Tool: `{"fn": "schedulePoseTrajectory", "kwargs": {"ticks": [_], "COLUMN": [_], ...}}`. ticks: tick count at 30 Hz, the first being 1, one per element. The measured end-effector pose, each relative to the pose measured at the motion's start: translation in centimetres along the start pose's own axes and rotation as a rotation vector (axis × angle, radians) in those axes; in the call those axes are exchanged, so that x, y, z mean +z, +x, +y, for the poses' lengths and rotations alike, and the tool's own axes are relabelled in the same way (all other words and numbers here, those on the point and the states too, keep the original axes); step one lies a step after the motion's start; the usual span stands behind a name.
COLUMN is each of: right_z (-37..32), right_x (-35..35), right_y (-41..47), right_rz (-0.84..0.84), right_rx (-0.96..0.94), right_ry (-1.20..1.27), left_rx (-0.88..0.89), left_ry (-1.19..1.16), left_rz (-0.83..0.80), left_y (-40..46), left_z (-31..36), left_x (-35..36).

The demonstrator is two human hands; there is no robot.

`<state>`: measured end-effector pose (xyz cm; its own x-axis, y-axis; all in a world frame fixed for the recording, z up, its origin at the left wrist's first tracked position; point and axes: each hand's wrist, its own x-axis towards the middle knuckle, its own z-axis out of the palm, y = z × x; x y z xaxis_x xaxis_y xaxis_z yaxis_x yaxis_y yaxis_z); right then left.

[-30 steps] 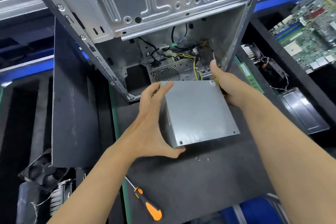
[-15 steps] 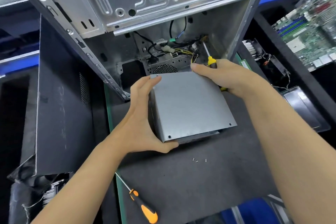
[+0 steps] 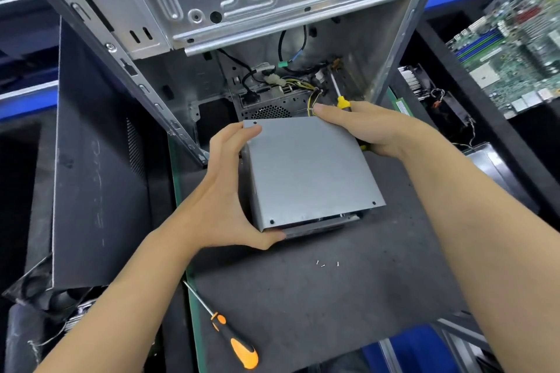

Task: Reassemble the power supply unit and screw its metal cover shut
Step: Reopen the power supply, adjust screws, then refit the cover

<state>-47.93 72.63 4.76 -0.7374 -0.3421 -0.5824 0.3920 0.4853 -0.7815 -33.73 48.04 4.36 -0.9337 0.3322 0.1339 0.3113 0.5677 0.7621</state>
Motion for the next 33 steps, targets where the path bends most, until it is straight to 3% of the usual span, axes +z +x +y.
{"fn": "schedulePoseTrajectory", "kwargs": {"ticks": [4,6,8,13,21,23,25,28,33], "right_z": [0.4,0.3,0.3,0.3,3.2,3.9,4.0,4.0,3.9], "right_x": [0.7,1.0,1.0,1.8,2.1,2.3,2.6,3.2,3.7], "right_y": [-0.4,-0.6,-0.5,-0.7,-2.4,-2.6,-2.8,-3.2,-4.0], "right_rz": [0.062,0.094,0.122,0.142,-0.075,0.001,0.089,0.188,0.321], "right_rx": [-0.017,-0.018,-0.012,-0.028,0.019,0.021,-0.006,-0.054,-0.163], "right_ry": [0.042,0.027,0.023,0.041,0.158,0.161,0.099,0.035,-0.055], "left_rx": [-0.142,-0.144,-0.211,-0.107,-0.247,-0.29,-0.408,-0.661,-0.604], "left_ry": [-0.083,0.0,0.017,0.148,0.081,0.03,-0.219,-0.76,-0.715], "left_rz": [0.097,-0.001,0.012,-0.087,-0.13,-0.146,-0.099,0.278,0.28], "left_y": [1.1,1.3,1.3,-0.6,-2.6,-3.3,-3.4,-2.3,-2.4], "left_z": [0.3,0.1,-0.5,-1.2,-2.2,-2.3,-1.9,-0.5,0.0], "left_x": [-0.2,-0.5,-0.9,-1.0,-0.6,-0.1,1.0,2.9,4.3]}}
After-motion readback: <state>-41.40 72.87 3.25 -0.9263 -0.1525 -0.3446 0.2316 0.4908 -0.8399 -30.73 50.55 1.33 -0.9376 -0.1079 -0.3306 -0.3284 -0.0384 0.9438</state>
